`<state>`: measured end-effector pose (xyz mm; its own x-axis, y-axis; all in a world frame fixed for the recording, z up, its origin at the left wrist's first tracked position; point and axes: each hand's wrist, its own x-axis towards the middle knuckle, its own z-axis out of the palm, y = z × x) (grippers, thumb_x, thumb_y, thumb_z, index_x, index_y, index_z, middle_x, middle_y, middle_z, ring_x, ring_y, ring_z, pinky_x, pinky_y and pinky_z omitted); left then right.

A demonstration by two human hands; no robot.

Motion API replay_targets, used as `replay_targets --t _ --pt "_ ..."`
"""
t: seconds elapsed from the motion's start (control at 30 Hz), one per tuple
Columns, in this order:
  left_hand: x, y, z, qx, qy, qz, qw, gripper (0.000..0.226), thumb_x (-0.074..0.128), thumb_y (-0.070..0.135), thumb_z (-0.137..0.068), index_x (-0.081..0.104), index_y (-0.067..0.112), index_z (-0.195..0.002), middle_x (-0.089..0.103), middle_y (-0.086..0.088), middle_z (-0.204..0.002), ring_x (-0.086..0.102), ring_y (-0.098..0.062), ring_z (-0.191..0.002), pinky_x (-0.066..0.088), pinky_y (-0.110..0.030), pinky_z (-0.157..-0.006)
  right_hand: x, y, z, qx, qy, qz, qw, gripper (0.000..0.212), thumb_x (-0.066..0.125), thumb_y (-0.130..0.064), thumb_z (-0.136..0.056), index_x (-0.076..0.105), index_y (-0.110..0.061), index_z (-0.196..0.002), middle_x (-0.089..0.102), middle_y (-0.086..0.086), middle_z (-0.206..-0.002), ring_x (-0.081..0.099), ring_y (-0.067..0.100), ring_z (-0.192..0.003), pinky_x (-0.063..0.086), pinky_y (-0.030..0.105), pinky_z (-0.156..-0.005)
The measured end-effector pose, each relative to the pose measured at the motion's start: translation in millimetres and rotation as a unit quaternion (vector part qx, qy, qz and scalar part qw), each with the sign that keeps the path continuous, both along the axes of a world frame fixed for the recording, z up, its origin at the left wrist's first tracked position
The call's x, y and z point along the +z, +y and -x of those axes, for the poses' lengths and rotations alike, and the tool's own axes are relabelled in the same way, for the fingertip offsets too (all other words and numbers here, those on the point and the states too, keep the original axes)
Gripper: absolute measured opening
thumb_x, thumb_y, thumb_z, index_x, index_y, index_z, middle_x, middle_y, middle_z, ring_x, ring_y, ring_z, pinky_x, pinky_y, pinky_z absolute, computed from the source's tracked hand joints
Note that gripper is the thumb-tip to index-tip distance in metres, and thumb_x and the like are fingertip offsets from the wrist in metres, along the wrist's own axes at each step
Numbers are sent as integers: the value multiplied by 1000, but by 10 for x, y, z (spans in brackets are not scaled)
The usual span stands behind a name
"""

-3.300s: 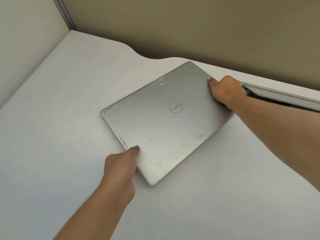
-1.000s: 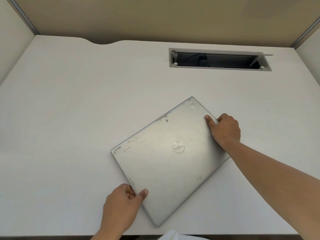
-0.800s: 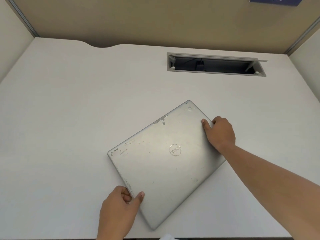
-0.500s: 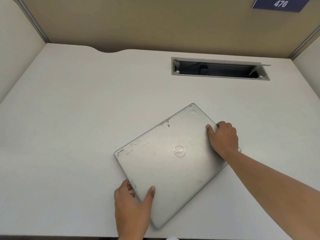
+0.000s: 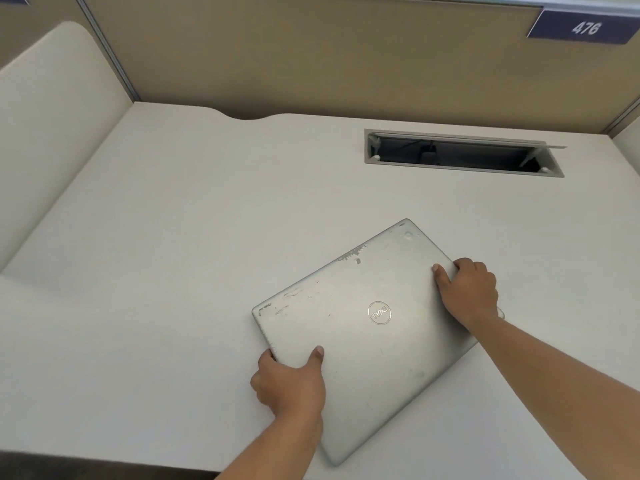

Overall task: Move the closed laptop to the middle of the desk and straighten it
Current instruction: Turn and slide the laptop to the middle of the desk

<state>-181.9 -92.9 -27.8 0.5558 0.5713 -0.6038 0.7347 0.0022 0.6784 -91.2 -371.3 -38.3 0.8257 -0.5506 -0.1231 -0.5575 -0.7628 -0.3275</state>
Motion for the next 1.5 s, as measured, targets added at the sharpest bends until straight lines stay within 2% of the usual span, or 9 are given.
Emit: replay_targets --t 0.2,0.4,0.57,0.73,0.93,1.2,1.27,1.4,1.5 --pt "-16 9 -118 73 25 41 996 67 89 37 -61 55 12 -114 57 -11 -116 55 -37 -107 53 -50 -88 -9 -29 -37 -7 9 -20 1000 58 50 -54 -92 54 -9 -127 53 20 -124 45 41 -117 43 49 -92" --pt "-51 102 -231 82 24 75 994 55 90 24 -60 63 10 -106 64 -14 -114 61 -38 -102 56 -50 -87 37 -182 -55 7 -26 -114 993 55 63 -51 -86 65 -6 -118 66 14 -116 59 35 -109 47 39 -88" --pt "41 279 -490 51 -4 52 997 50 88 17 -59 65 8 -102 70 -13 -104 67 -36 -89 58 -48 -83 -8 -183 24 -30 -33 -161 986 53 67 -56 -81 65 -10 -108 65 3 -102 58 27 -98 46 36 -82" --pt "143 460 -871 -7 -33 70 997 45 90 11 -56 70 6 -96 74 -12 -94 70 -31 -80 60 -44 -80 -27 -171 159 -54 -45 -176 982 42 67 -58 -79 60 -17 -85 64 -3 -87 56 22 -84 41 33 -71" --pt "171 513 -1235 -62 -62 73 993 50 92 15 -56 61 14 -95 69 -5 -98 64 -20 -79 54 -37 -77 -53 -174 364 -72 -79 -171 979 50 64 -63 -78 56 -14 -72 62 1 -66 60 23 -69 41 34 -57" --pt "97 431 -1475 -104 -63 64 991 61 92 12 -56 60 12 -109 67 -4 -103 63 -25 -90 50 -35 -74 -73 -224 437 -96 -92 -175 976 50 64 -63 -78 59 -13 -79 62 2 -72 59 25 -73 42 34 -60" --pt "74 403 -1501 -110 -55 62 990 56 92 11 -56 61 12 -104 67 -4 -99 63 -25 -87 50 -35 -75 -101 -242 463 -107 -94 -174 974 50 65 -62 -78 61 -12 -85 63 2 -77 59 25 -78 44 35 -66" --pt "35 367 -1527 -122 -38 56 990 35 92 9 -54 63 14 -75 69 -2 -83 63 -20 -70 50 -30 -64 -155 -253 512 -129 -104 -170 971 52 65 -62 -79 61 -12 -93 63 0 -81 59 26 -82 44 36 -71" --pt "9 359 -1549 -130 -37 42 990 33 92 12 -54 65 14 -73 69 -1 -80 63 -21 -70 49 -29 -63 -169 -244 501 -132 -111 -167 971 50 65 -60 -80 59 -13 -95 62 -2 -82 58 25 -83 42 34 -71"
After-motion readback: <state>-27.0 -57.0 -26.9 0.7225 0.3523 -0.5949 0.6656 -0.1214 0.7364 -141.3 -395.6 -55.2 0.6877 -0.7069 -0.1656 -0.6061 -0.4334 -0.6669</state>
